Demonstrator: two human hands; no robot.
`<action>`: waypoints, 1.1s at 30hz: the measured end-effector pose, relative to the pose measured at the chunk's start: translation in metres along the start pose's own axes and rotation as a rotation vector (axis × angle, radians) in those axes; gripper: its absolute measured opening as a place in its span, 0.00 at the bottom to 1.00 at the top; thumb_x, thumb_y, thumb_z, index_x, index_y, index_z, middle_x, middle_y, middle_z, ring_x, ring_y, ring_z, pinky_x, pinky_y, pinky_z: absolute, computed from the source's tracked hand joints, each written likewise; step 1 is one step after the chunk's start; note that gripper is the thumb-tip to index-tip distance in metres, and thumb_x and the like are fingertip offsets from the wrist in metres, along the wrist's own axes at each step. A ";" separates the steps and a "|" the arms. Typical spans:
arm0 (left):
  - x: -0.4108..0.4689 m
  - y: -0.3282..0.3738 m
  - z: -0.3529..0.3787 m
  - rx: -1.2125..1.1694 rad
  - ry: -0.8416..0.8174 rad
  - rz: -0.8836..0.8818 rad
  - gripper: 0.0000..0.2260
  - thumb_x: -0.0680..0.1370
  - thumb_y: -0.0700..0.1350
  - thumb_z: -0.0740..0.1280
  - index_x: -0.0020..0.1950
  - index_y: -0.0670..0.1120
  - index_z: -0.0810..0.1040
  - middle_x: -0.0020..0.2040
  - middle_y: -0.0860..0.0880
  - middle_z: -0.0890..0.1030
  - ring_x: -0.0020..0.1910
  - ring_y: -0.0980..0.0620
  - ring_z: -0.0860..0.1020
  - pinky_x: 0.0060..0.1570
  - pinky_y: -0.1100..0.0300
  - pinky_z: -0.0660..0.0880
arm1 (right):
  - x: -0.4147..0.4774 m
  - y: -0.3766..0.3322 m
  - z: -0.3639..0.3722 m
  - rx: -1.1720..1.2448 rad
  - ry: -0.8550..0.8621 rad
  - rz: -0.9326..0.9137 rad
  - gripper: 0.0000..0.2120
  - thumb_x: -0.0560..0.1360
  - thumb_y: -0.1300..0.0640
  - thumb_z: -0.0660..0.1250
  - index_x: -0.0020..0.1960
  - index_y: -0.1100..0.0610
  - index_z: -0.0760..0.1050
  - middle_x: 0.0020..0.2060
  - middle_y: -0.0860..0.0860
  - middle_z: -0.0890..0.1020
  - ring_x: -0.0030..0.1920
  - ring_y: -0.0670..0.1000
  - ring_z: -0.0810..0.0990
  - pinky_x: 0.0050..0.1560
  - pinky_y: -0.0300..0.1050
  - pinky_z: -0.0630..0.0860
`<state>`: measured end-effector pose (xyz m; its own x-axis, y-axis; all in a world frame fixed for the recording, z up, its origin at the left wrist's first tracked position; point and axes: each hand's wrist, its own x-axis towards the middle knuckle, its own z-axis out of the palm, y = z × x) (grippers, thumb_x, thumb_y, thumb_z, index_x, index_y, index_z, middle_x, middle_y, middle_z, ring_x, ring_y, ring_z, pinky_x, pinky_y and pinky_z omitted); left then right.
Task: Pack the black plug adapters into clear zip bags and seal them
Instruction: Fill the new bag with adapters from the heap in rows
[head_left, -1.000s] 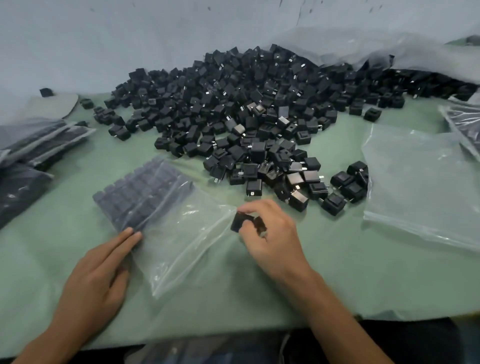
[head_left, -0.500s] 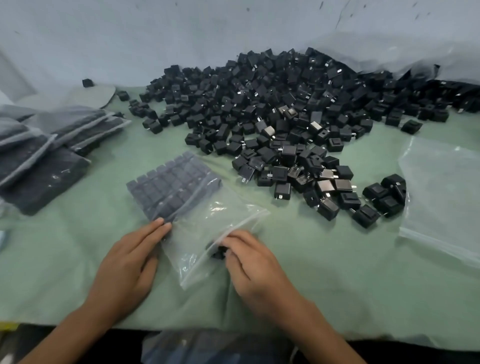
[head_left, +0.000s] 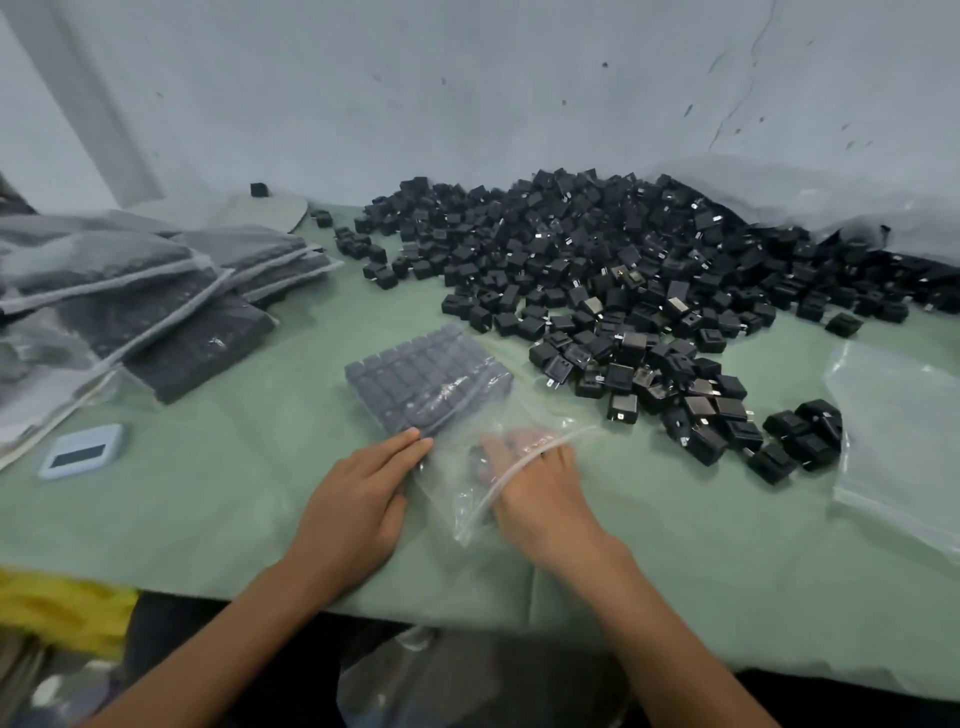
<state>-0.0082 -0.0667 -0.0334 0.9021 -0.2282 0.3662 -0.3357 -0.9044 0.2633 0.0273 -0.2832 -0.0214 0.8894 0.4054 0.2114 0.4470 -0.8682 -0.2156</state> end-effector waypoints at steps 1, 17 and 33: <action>0.000 -0.001 0.001 -0.006 0.000 0.000 0.26 0.73 0.44 0.58 0.71 0.50 0.75 0.72 0.52 0.73 0.66 0.50 0.75 0.62 0.56 0.72 | 0.004 -0.005 0.002 0.072 -0.016 0.008 0.16 0.78 0.49 0.61 0.65 0.49 0.71 0.57 0.53 0.76 0.59 0.58 0.72 0.59 0.52 0.64; -0.001 -0.002 -0.001 -0.037 0.029 0.038 0.29 0.70 0.37 0.65 0.72 0.46 0.73 0.71 0.48 0.75 0.66 0.46 0.76 0.62 0.52 0.74 | 0.027 -0.027 0.030 0.549 0.166 0.085 0.08 0.80 0.55 0.62 0.57 0.51 0.77 0.47 0.51 0.83 0.49 0.52 0.81 0.56 0.50 0.76; 0.006 0.002 0.000 0.084 -0.030 0.059 0.30 0.71 0.40 0.62 0.74 0.50 0.72 0.74 0.53 0.71 0.71 0.45 0.70 0.65 0.51 0.70 | 0.034 -0.020 0.036 0.552 0.156 0.073 0.08 0.81 0.53 0.59 0.54 0.49 0.77 0.42 0.50 0.83 0.44 0.52 0.81 0.52 0.52 0.77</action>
<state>-0.0030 -0.0698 -0.0310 0.8893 -0.2917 0.3522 -0.3661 -0.9157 0.1658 0.0525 -0.2417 -0.0441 0.9138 0.2668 0.3062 0.4062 -0.5972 -0.6916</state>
